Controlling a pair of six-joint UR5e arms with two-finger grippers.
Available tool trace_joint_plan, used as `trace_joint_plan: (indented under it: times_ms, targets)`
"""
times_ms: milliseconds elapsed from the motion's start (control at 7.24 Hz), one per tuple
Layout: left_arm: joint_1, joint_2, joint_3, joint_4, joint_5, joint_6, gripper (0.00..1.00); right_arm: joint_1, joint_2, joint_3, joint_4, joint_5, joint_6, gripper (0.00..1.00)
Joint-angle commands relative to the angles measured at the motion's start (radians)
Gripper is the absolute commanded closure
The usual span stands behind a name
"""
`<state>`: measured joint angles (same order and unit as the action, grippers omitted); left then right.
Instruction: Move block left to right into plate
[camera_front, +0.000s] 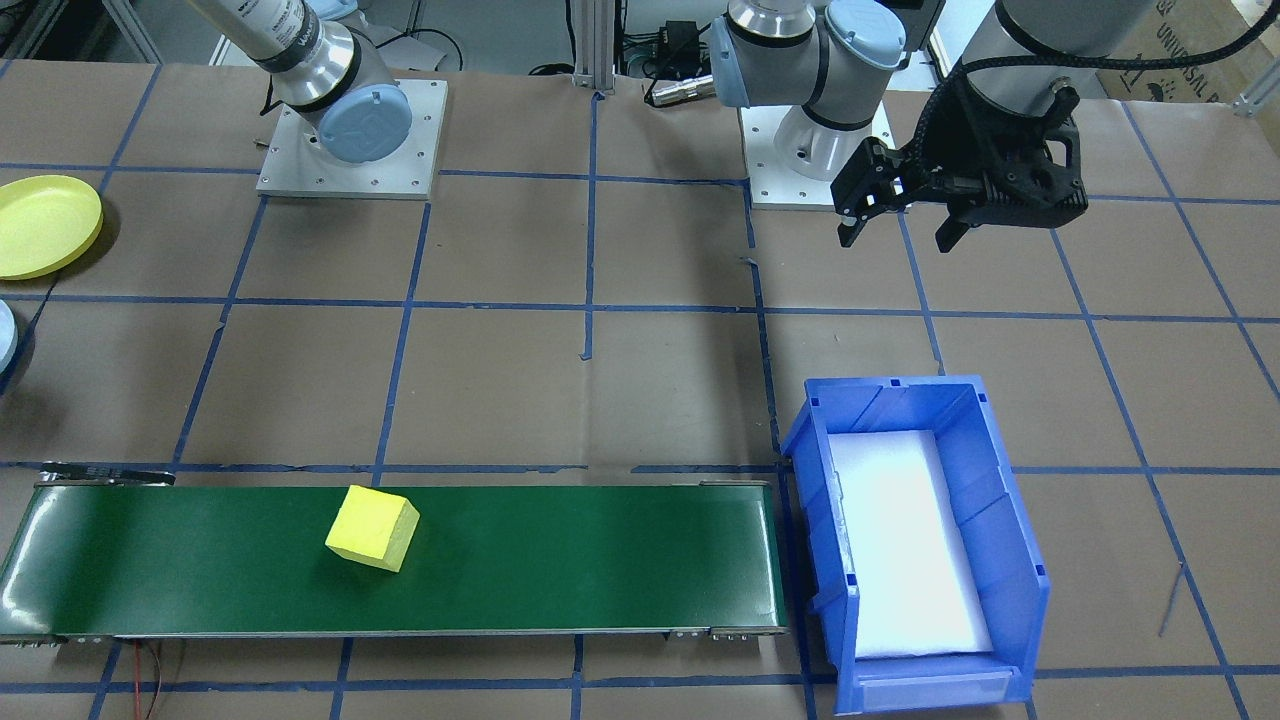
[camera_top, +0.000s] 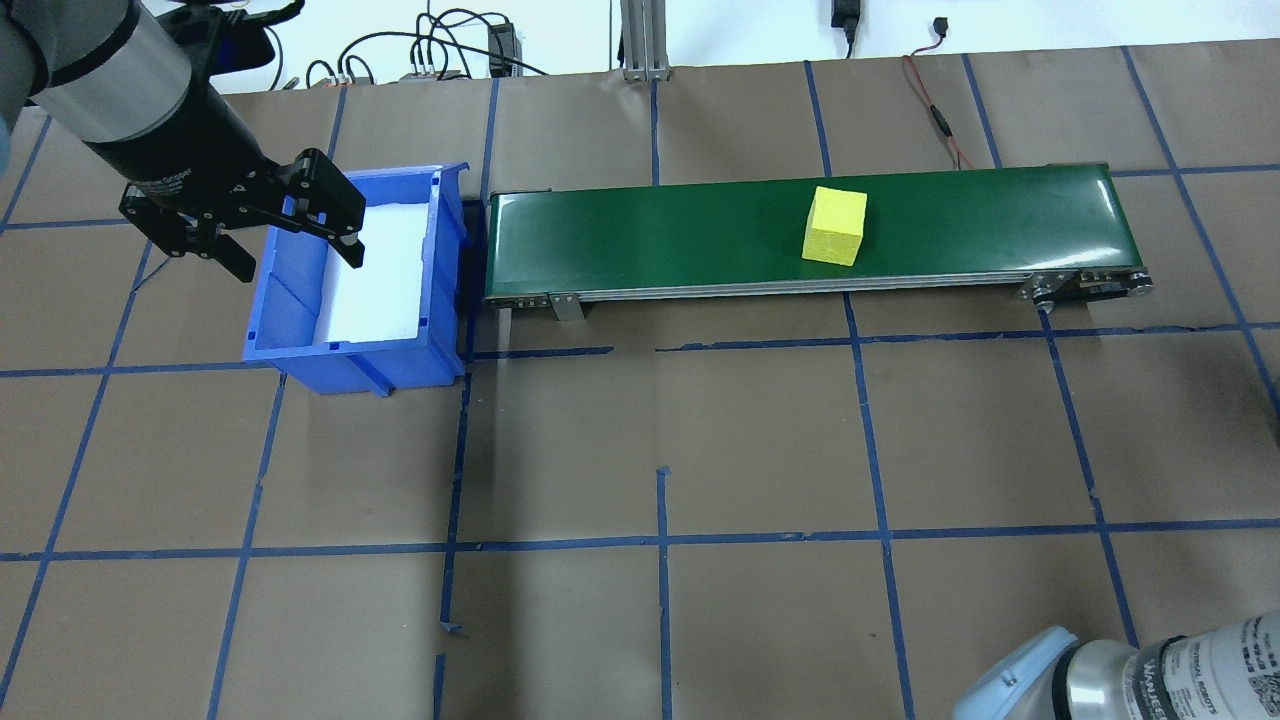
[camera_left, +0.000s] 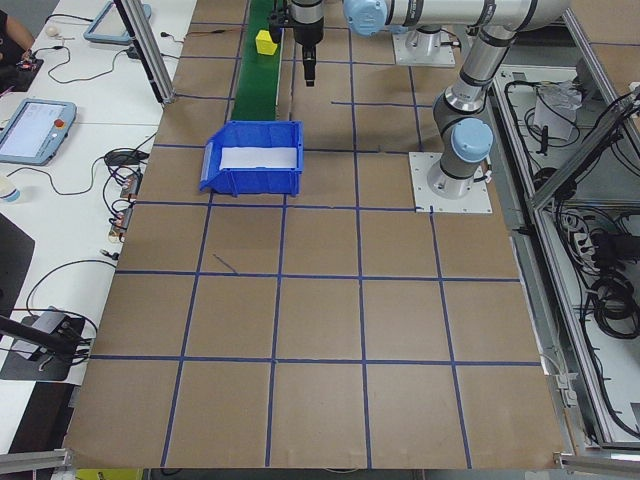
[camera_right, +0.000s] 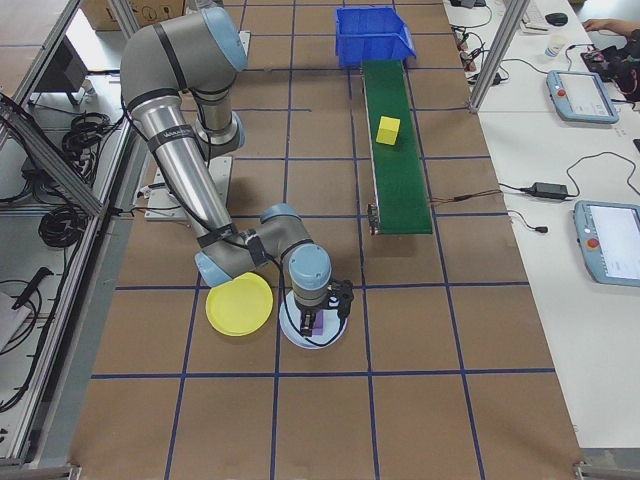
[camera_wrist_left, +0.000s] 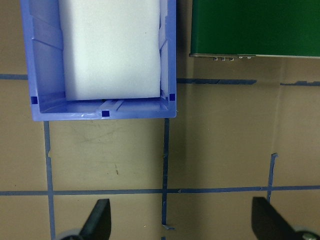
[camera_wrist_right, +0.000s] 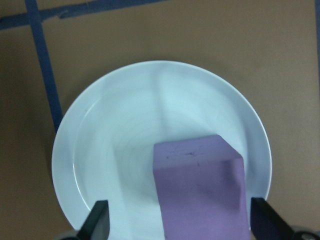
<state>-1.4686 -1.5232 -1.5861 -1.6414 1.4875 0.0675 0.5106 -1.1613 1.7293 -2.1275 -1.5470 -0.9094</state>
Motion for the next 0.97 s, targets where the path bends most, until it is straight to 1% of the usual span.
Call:
trace_joint_plan:
  times_ms: [0, 138, 276, 414, 552, 691, 829]
  targets:
    - [0.001, 0.0, 0.0, 0.0, 0.0, 0.0, 0.0, 0.091, -0.073, -0.01, 0.047, 0.053, 0.117, 0.0]
    - [0.001, 0.0, 0.0, 0.0, 0.0, 0.0, 0.0, 0.208, -0.131, -0.023, 0.096, 0.051, 0.236, 0.0]
    - [0.001, 0.0, 0.0, 0.0, -0.003, 0.0, 0.0, 0.311, -0.153, -0.034, 0.133, 0.056, 0.38, 0.0]
    - [0.001, 0.0, 0.0, 0.0, -0.003, 0.0, 0.0, 0.421, -0.165, -0.049, 0.164, 0.076, 0.497, 0.0]
    - [0.001, 0.0, 0.0, 0.0, -0.003, 0.0, 0.0, 0.519, -0.161, -0.08, 0.165, 0.106, 0.567, 0.0]
    - [-0.001, 0.0, 0.0, 0.0, -0.001, 0.0, 0.0, 0.558, -0.156, -0.086, 0.17, 0.184, 0.771, 0.0]
    - [0.001, 0.001, 0.0, 0.0, -0.001, 0.0, 0.0, 0.612, -0.129, -0.093, 0.153, 0.267, 0.875, 0.0]
